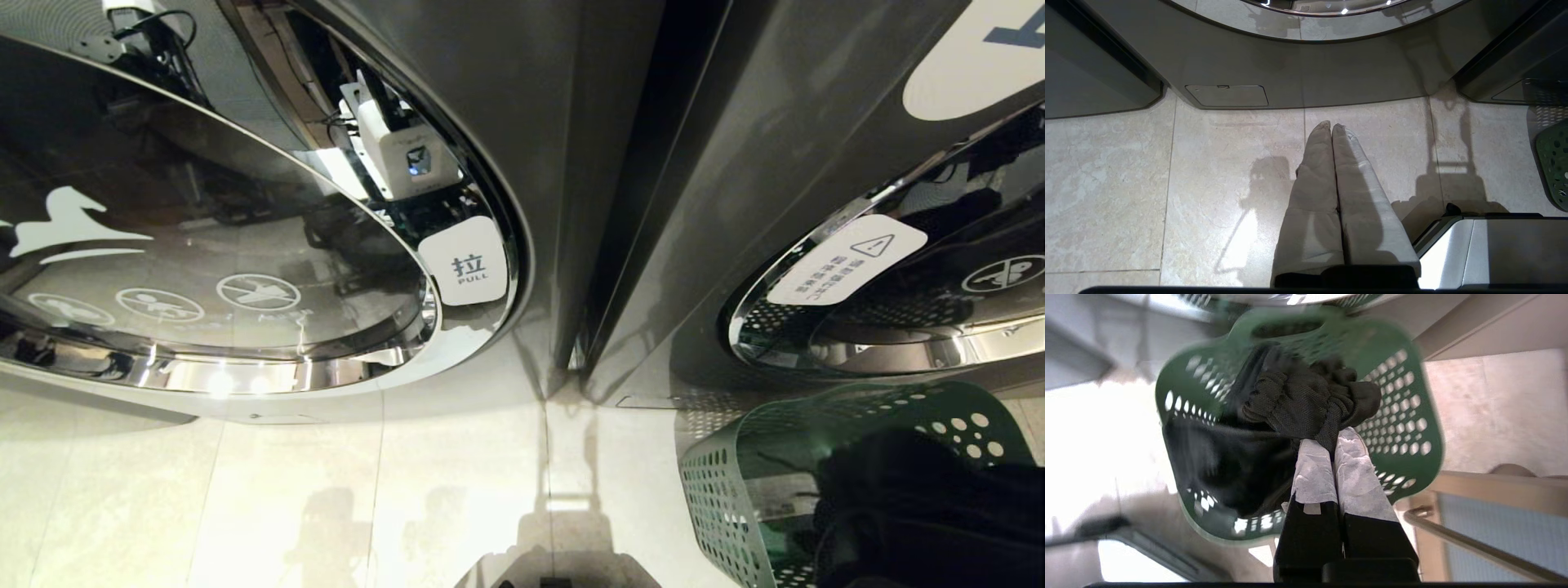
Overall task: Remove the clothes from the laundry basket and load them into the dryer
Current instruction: Put the clothes in the dryer
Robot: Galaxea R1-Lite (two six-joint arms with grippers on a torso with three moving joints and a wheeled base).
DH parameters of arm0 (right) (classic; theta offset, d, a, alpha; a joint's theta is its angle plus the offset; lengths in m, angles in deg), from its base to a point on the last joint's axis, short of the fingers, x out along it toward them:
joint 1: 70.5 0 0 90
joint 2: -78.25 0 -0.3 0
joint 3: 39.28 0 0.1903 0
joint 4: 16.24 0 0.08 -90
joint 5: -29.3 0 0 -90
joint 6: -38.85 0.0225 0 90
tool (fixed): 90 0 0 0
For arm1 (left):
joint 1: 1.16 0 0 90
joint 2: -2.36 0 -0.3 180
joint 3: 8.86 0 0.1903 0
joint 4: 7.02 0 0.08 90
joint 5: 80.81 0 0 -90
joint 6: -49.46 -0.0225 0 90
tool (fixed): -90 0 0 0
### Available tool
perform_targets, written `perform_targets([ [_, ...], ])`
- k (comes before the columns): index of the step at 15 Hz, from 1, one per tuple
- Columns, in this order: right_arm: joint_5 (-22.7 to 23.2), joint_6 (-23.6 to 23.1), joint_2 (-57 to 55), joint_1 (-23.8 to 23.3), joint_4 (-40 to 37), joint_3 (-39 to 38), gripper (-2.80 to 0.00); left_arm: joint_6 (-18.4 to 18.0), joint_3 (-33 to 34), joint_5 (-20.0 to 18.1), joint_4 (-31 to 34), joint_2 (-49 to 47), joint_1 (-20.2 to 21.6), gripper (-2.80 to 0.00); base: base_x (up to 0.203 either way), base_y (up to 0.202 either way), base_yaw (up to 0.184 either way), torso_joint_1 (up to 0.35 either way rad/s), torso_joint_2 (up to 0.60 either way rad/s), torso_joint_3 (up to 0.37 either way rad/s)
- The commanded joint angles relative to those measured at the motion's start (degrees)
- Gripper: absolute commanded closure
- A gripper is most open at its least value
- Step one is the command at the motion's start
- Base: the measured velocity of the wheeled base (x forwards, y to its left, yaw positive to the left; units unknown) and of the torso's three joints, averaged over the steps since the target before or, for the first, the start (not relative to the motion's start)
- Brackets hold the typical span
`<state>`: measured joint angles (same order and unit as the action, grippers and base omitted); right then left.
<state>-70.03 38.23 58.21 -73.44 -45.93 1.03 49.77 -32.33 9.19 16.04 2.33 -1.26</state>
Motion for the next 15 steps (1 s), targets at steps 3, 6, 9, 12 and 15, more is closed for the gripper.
perform_targets([
  [3, -0.23, -1.37, 12.64, 2.39, -0.73, -5.66, 0.0, 0.05, 0.01, 0.0, -0.05, 0.02, 0.01, 0.0, 0.0, 0.0, 0.0, 0.0, 0.0, 0.0],
  [6, 0.72, -2.86, 20.02, 2.87, -5.88, -8.84, 0.0, 0.05, 0.01, 0.09, -0.05, 0.02, 0.01, 0.0, 0.0, 0.0, 0.0, 0.0, 0.0, 0.0],
  [9, 7.13, -5.33, 20.03, 2.94, -6.84, -10.3, 0.0, 0.05, 0.01, 0.06, -0.05, 0.02, 0.01, 0.0, 0.0, 0.0, 0.0, 0.0, 0.0, 0.0],
  [12, 10.41, -5.44, 20.03, 2.94, -6.42, -12.11, 0.0, 0.05, 0.01, 0.02, 0.03, 0.02, 0.01, 0.0, 0.0, 0.0, 0.0, 0.0, 0.0, 0.0],
  [15, 10.57, -5.36, 20.0, 2.94, -6.42, -12.2, 0.0, 0.05, 0.01, 0.0, 0.03, 0.02, 0.01, 0.0, 0.0, 0.0, 0.0, 0.0, 0.0, 0.0],
])
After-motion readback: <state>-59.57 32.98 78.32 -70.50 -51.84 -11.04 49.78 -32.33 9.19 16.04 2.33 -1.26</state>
